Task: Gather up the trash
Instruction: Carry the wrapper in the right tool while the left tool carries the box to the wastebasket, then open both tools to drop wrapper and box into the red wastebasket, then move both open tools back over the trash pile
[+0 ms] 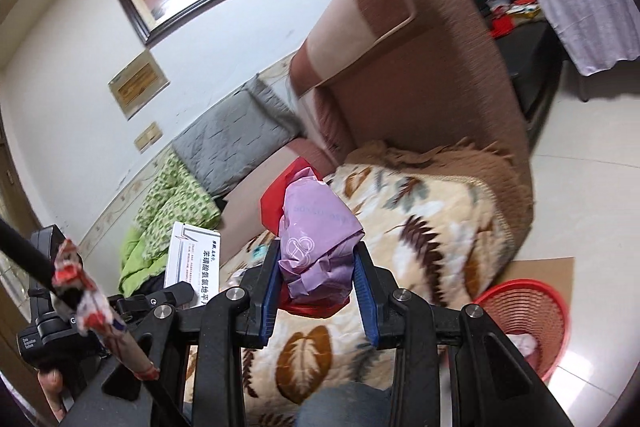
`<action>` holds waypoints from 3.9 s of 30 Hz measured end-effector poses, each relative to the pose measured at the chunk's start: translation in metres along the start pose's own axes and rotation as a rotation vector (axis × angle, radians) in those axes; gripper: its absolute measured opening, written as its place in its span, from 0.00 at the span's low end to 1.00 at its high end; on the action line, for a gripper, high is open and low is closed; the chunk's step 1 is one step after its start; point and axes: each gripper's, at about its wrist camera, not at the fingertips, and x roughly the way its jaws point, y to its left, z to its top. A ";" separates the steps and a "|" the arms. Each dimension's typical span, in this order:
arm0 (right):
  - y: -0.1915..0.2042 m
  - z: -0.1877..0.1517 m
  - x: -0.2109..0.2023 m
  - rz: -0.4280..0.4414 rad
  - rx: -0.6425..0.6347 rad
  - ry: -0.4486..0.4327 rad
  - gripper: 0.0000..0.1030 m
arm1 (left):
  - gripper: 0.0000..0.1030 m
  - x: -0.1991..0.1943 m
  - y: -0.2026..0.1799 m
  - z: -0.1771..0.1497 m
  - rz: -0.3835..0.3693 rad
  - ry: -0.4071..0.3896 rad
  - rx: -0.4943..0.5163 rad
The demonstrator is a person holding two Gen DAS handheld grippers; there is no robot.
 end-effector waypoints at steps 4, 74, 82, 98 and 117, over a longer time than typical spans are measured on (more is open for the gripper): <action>-0.014 0.003 -0.018 -0.048 0.004 -0.014 0.36 | 0.12 0.011 -0.024 -0.005 -0.039 0.027 0.038; -0.177 -0.027 0.009 -0.278 0.398 0.055 0.65 | 0.35 0.234 -0.104 -0.067 -0.077 0.444 0.234; -0.160 -0.018 0.002 -0.247 0.363 0.041 0.65 | 0.45 0.204 -0.097 -0.056 -0.082 0.369 0.234; -0.017 -0.007 0.068 0.004 0.125 0.133 0.73 | 0.58 0.037 0.036 0.006 0.100 0.010 0.062; 0.173 -0.072 0.240 0.276 -0.208 0.419 0.73 | 0.69 -0.072 0.273 0.017 0.439 -0.165 -0.334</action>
